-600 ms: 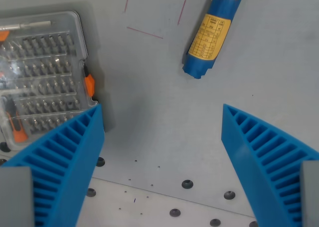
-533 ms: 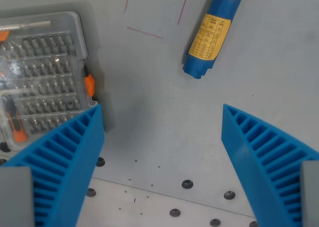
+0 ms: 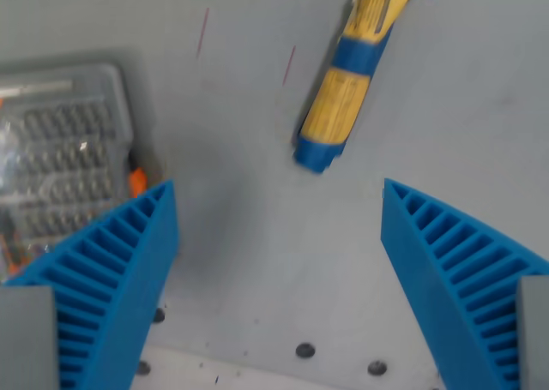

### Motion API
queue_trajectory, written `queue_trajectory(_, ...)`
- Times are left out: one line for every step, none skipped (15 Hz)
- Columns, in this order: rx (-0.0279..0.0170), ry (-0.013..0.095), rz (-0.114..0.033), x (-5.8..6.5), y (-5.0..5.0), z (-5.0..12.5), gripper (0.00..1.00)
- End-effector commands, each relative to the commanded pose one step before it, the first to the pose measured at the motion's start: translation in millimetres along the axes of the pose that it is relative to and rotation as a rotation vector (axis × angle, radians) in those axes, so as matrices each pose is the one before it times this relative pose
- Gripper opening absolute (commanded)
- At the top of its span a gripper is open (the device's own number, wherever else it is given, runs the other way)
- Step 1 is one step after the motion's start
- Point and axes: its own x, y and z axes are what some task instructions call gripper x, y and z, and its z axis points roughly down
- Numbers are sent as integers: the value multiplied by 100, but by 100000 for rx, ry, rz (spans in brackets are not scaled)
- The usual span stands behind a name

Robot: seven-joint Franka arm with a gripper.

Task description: Move in base positive x

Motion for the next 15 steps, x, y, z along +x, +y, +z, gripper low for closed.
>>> queue_trajectory(1228, -3194, -1197, 2129, 1317, 38, 100)
queue_trajectory(0, 0, 0, 500, 310, 29, 100)
queue_trajectory(0, 0, 0, 500, 309, 31, 100)
queue_trajectory(0, 0, 0, 500, 307, 34, 100)
queue_trajectory(0, 0, 0, 500, 306, 36, 100)
queue_trajectory(0, 0, 0, 500, 306, 39, 100)
queue_trajectory(0, 0, 0, 500, 306, 42, 100)
queue_trajectory(0, 0, 0, 500, 306, 45, 100)
queue_trajectory(0, 0, 0, 500, 305, 48, 100)
queue_trajectory(0, 0, 0, 500, 305, 51, 100)
queue_trajectory(0, 0, 0, 500, 304, 55, 100)
queue_trajectory(0, 0, 0, 500, 304, 58, 100)
queue_trajectory(0, 0, 0, 500, 303, 62, 100)
queue_trajectory(0, 0, 0, 500, 302, 65, 100)
queue_trajectory(0, 0, 0, 500, 302, 68, 100)
